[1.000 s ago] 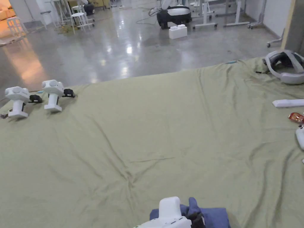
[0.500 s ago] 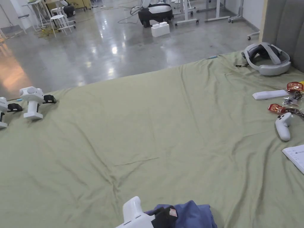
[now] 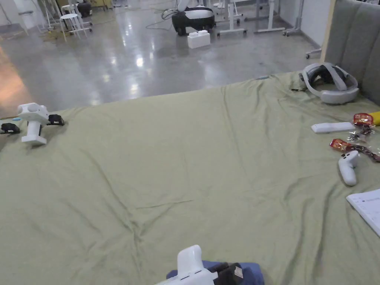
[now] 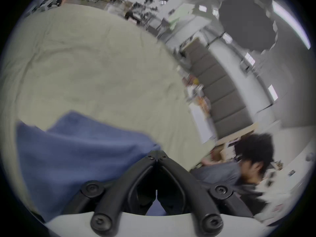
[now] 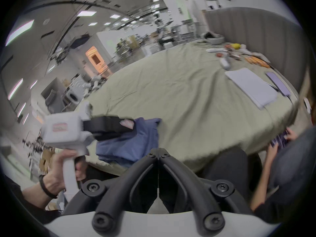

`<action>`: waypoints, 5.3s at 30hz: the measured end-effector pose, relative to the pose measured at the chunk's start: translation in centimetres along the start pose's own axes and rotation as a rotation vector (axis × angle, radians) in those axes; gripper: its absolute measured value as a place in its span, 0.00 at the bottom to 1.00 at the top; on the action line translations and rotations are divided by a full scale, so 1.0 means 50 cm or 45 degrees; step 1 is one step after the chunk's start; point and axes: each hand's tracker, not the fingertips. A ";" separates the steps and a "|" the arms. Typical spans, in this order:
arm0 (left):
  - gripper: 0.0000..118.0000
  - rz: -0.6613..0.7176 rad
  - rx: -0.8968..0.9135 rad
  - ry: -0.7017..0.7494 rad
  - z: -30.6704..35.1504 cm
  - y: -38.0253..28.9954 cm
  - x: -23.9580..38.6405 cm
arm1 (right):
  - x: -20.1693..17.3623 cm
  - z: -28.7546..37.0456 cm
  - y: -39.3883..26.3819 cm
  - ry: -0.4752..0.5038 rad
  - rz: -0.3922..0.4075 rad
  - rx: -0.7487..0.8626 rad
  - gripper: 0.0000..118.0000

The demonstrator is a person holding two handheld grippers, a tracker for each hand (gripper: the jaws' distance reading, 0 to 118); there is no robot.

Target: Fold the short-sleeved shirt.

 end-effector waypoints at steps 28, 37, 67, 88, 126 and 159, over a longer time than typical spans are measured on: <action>0.39 0.355 -0.126 0.055 0.048 0.038 -0.266 | 0.038 -0.244 0.058 0.140 -0.108 -0.401 0.02; 0.39 0.336 0.118 0.625 0.555 0.264 -0.504 | 0.054 -0.165 0.040 0.210 -0.303 -0.338 0.02; 0.01 -0.927 1.228 1.053 0.628 -0.101 0.308 | -0.104 0.096 0.171 0.167 0.093 0.455 0.02; 0.00 -0.859 1.058 0.908 0.541 -0.104 0.388 | -0.167 0.162 0.189 -0.222 0.490 0.900 0.02; 1.00 -0.797 1.144 0.828 0.574 -0.075 0.364 | -0.160 0.189 0.236 -0.052 0.322 0.927 1.00; 1.00 -0.701 1.119 0.778 0.598 -0.050 0.360 | -0.149 0.195 0.298 0.222 -0.424 0.493 1.00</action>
